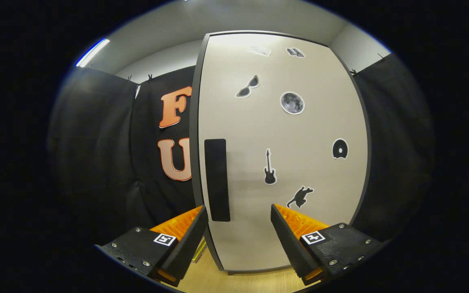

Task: Open the shoe cabinet door, grab the shoes and put them into the shoe cabinet, then close the shoe cabinet door.

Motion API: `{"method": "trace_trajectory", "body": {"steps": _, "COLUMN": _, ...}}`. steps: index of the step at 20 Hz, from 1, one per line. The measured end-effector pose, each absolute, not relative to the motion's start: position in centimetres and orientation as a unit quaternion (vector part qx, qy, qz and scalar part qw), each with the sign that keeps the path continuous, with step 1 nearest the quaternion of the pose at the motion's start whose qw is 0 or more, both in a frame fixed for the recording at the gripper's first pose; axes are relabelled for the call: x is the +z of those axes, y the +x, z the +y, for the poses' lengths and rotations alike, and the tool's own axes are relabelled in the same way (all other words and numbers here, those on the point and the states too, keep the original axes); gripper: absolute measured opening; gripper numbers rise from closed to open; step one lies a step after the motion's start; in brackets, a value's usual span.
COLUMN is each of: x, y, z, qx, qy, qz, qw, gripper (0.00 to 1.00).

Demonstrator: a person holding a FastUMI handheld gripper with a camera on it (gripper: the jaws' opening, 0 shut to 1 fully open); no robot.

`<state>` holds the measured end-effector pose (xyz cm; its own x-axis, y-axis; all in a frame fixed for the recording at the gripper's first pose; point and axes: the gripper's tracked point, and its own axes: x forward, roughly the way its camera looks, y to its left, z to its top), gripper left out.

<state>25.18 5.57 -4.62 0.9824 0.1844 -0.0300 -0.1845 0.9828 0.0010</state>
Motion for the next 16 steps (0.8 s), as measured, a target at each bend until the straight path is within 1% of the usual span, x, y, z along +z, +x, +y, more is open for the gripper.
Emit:
{"method": "trace_trajectory", "body": {"steps": 7, "x": -4.5, "y": 18.1, "z": 0.3, "qx": 0.065, "qy": -0.013, "qz": 0.028, "qw": 0.997, "gripper": 0.96}}
{"method": "trace_trajectory", "body": {"steps": 13, "x": -3.1, "y": 11.7, "z": -2.7, "qx": 0.049, "qy": -0.019, "qz": 0.019, "qw": 0.998, "gripper": 0.96}}
{"method": "trace_trajectory", "body": {"steps": 16, "x": -2.5, "y": 9.8, "z": -3.8, "qx": 0.037, "qy": -0.022, "qz": 0.014, "qw": 0.999, "gripper": 0.96}}
